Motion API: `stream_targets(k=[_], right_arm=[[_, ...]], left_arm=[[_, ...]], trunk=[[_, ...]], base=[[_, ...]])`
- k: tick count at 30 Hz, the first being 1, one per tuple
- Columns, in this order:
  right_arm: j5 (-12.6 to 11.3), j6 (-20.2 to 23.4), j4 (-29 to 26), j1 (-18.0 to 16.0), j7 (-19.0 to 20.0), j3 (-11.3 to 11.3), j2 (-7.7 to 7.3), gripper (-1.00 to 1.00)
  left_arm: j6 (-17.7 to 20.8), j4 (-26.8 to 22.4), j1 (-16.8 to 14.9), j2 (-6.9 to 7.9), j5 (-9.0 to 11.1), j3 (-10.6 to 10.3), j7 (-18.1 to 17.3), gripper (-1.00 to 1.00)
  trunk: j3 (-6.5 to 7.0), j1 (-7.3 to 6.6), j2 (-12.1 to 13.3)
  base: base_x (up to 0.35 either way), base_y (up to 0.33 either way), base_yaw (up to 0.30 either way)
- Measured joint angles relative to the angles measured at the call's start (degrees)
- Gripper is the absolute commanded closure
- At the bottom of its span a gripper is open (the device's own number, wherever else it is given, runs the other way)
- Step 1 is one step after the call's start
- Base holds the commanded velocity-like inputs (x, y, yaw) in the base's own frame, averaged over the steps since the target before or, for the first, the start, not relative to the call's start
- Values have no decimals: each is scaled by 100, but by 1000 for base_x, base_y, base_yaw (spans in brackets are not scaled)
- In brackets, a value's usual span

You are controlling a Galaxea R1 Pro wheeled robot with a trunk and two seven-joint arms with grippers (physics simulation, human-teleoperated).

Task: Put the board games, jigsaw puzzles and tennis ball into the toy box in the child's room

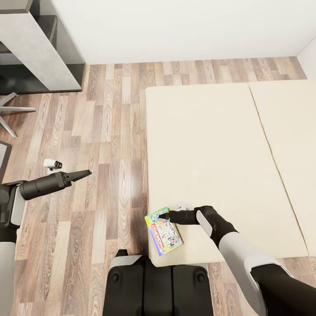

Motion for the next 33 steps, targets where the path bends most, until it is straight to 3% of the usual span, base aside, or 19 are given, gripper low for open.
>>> stream_targets(k=[33], right_arm=[[-4, 8, 17, 0, 0, -4, -10, -100]], left_arm=[[0, 0, -1, 7, 2, 5, 0, -100]], trunk=[[0, 0, 0]], base=[[0, 13, 0]])
